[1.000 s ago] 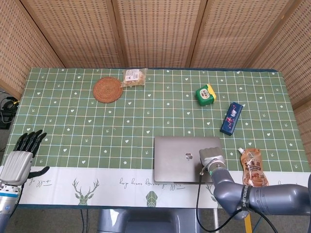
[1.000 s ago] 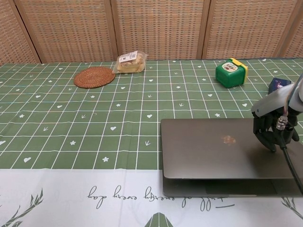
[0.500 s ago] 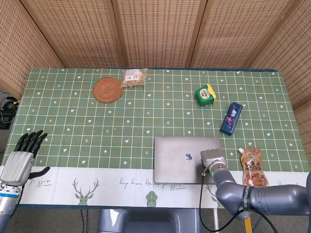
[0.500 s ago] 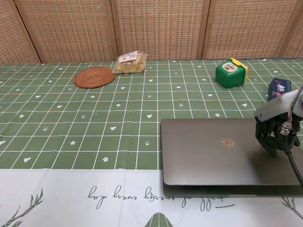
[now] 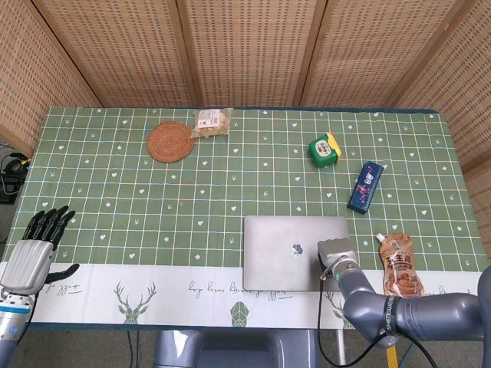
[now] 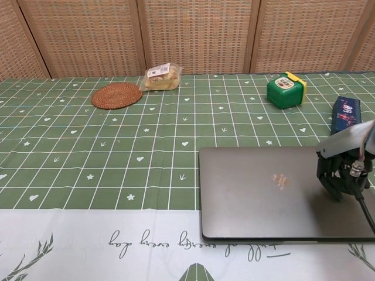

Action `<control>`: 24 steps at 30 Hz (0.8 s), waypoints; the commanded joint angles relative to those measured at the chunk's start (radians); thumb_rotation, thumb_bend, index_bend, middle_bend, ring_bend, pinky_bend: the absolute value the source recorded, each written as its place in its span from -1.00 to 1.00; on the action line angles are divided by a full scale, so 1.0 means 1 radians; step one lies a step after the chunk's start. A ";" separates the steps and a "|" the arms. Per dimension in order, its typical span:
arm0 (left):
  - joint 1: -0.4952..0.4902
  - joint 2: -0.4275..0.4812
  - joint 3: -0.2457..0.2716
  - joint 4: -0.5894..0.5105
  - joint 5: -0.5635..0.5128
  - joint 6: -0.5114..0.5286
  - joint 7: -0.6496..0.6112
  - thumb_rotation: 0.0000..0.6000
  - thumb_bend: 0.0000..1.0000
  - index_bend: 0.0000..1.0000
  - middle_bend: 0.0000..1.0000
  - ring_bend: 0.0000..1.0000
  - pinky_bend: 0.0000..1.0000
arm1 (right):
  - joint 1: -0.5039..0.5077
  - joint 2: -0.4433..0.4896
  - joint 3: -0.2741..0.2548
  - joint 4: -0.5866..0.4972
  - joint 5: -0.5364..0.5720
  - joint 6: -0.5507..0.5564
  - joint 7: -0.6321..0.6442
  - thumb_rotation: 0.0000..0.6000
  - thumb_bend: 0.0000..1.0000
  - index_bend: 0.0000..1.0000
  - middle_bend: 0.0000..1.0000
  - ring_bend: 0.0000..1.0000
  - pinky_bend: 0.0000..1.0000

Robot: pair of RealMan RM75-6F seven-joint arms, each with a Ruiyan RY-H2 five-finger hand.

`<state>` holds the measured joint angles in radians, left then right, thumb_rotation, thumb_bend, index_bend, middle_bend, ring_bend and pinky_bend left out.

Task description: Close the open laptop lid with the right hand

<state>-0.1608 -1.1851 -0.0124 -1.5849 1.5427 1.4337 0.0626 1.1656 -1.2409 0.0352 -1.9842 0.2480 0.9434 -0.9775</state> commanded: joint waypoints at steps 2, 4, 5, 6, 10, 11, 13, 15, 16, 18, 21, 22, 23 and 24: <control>0.000 0.000 0.000 0.000 0.000 0.001 0.001 1.00 -0.72 -1.00 -1.00 -1.00 -1.00 | 0.002 0.000 -0.012 -0.001 -0.012 -0.007 0.017 1.00 0.76 0.24 -0.05 -0.21 -0.15; 0.000 0.000 0.000 0.000 0.001 0.001 0.002 1.00 -0.72 -0.99 -1.00 -1.00 -1.00 | 0.003 0.000 -0.018 0.000 -0.016 -0.011 0.025 1.00 0.75 0.24 -0.05 -0.21 -0.16; 0.001 0.000 0.000 0.000 0.002 0.001 0.002 1.00 -0.72 -0.99 -1.00 -1.00 -1.00 | 0.003 0.000 -0.020 0.000 -0.017 -0.012 0.027 1.00 0.75 0.24 -0.05 -0.21 -0.16; 0.001 0.000 0.001 0.000 0.002 0.001 0.002 1.00 -0.72 -0.99 -1.00 -1.00 -1.00 | 0.004 0.000 -0.022 -0.001 -0.018 -0.013 0.029 1.00 0.75 0.24 -0.05 -0.21 -0.16; 0.002 0.000 -0.001 -0.001 0.003 0.006 0.002 1.00 -0.72 -0.99 -1.00 -1.00 -1.00 | 0.008 0.018 -0.026 -0.021 -0.045 -0.001 0.049 1.00 0.71 0.24 -0.05 -0.21 -0.18; 0.002 0.000 -0.002 -0.001 0.003 0.007 0.001 1.00 -0.72 -1.00 -1.00 -1.00 -1.00 | 0.008 0.024 -0.024 -0.028 -0.053 0.003 0.055 1.00 0.70 0.23 -0.05 -0.21 -0.18; 0.003 0.000 -0.002 -0.001 0.004 0.009 0.000 1.00 -0.72 -1.00 -1.00 -1.00 -1.00 | 0.005 0.047 -0.016 -0.051 -0.088 0.023 0.074 1.00 0.64 0.21 -0.06 -0.22 -0.19; 0.003 0.000 -0.003 -0.001 0.005 0.011 0.001 1.00 -0.72 -1.00 -1.00 -1.00 -1.00 | 0.001 0.070 -0.012 -0.077 -0.122 0.047 0.088 1.00 0.55 0.16 -0.11 -0.26 -0.24; 0.003 0.000 -0.003 -0.001 0.006 0.012 0.001 1.00 -0.72 -1.00 -1.00 -1.00 -1.00 | -0.003 0.084 -0.009 -0.093 -0.144 0.063 0.098 1.00 0.49 0.10 -0.16 -0.30 -0.32; 0.004 0.000 -0.003 -0.002 0.006 0.015 0.000 1.00 -0.72 -1.00 -1.00 -1.00 -1.00 | -0.013 0.110 -0.007 -0.122 -0.188 0.090 0.116 1.00 0.36 -0.03 -0.28 -0.40 -0.47; 0.007 0.000 -0.007 -0.003 0.009 0.025 -0.003 1.00 -0.72 -1.00 -1.00 -1.00 -1.00 | -0.068 0.163 -0.021 -0.172 -0.356 0.161 0.163 1.00 0.13 -0.25 -0.49 -0.57 -0.70; 0.008 -0.001 -0.007 -0.003 0.011 0.029 -0.004 1.00 -0.72 -1.00 -1.00 -1.00 -1.00 | -0.093 0.173 -0.027 -0.180 -0.418 0.184 0.186 1.00 0.04 -0.34 -0.58 -0.65 -0.77; 0.009 -0.001 -0.009 -0.002 0.013 0.034 -0.006 1.00 -0.72 -1.00 -1.00 -1.00 -1.00 | -0.140 0.186 -0.033 -0.187 -0.517 0.218 0.238 1.00 -0.03 -0.43 -0.67 -0.73 -0.82; 0.010 -0.003 -0.010 -0.001 0.013 0.038 -0.007 1.00 -0.72 -1.00 -1.00 -1.00 -1.00 | -0.196 0.198 -0.035 -0.185 -0.617 0.255 0.308 1.00 -0.07 -0.50 -0.73 -0.79 -0.83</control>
<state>-0.1521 -1.1869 -0.0209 -1.5865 1.5547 1.4690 0.0568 1.0952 -1.1015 0.0151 -2.1284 -0.1207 1.0893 -0.8105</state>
